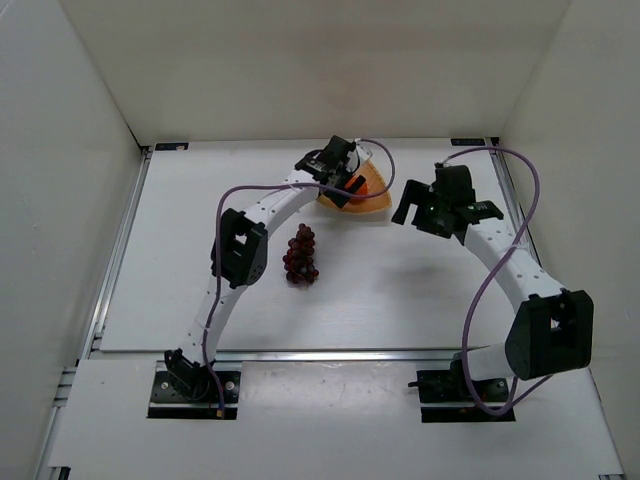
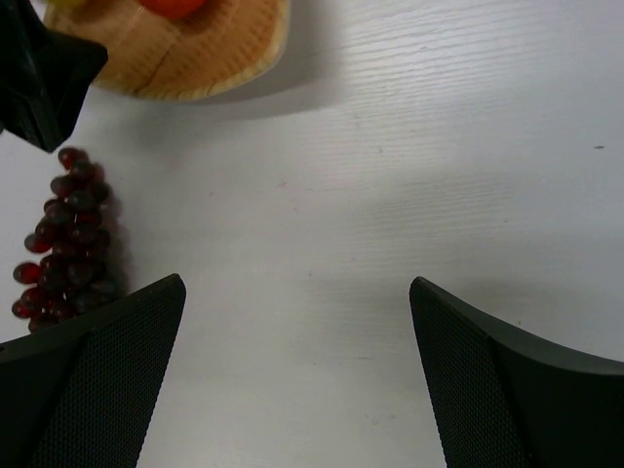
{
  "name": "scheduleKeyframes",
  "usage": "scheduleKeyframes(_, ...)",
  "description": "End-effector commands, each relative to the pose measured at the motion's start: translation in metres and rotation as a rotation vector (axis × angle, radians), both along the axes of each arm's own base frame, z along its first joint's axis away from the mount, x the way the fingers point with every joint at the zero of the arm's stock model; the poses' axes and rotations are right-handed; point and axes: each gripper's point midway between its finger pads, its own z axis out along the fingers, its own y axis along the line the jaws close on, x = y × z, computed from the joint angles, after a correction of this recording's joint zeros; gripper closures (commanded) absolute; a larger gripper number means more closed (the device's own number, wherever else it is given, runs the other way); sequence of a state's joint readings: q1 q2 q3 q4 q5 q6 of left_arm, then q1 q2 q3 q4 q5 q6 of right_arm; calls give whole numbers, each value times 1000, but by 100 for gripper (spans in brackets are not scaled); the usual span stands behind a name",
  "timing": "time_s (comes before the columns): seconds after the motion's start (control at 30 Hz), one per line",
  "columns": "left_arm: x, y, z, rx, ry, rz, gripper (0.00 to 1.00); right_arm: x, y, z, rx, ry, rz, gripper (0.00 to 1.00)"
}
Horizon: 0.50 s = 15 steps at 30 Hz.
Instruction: Place and organize the fake fruits in the fruit bowl
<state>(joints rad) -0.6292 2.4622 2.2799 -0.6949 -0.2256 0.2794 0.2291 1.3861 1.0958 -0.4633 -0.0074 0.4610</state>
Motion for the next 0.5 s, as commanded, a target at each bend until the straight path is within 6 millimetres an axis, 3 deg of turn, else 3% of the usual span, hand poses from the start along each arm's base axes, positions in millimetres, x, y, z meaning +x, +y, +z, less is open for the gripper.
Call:
scheduleKeyframes(0.0, -4, 7, 103, -100, -147, 9, 0, -2, 27, 28, 2, -108, 148, 0)
scheduleKeyframes(0.03, -7, 12, 110, -96, -157, 19, 0, -4, 30, 28, 2, -108, 157, 0)
scheduleKeyframes(0.07, -12, 20, 133, -105, -192, 36, 0, -9, 35, 30, 4, -109, 173, 0)
scheduleKeyframes(0.13, -22, 34, 139, -79, -197, 62, 0, -18, 49, 39, -8, -142, 242, 0)
scheduleKeyframes(0.17, -30, 44, 166, -93, -237, 78, 0, -21, 55, 38, -30, -151, 268, 0)
scheduleKeyframes(0.2, -34, 62, 162, -49, -237, 112, 0, -26, 61, 36, -57, -151, 295, 0)
scheduleKeyframes(0.23, -39, 70, 170, -41, -251, 129, 0, -34, 80, 35, -80, -159, 353, 0)
scheduleKeyframes(0.27, -40, 86, 177, -32, -264, 163, 0, -37, 88, 31, -96, -148, 373, 0)
scheduleKeyframes(0.3, -44, 116, 187, -10, -285, 225, 0, -40, 100, 29, -91, -138, 397, 0)
scheduleKeyframes(0.37, -49, 151, 192, 23, -290, 295, 0, -56, 140, 13, -61, -75, 473, 0)
scheduleKeyframes(0.4, -53, 186, 197, 34, -299, 375, 0, -65, 168, 21, -46, -89, 535, 0)
scheduleKeyframes(0.43, -57, 201, 196, 37, -290, 406, 0, -62, 181, 7, -71, -58, 531, 0)
scheduleKeyframes(0.47, -62, 217, 196, 45, -283, 431, 0, -63, 194, 5, -66, -50, 547, 0)
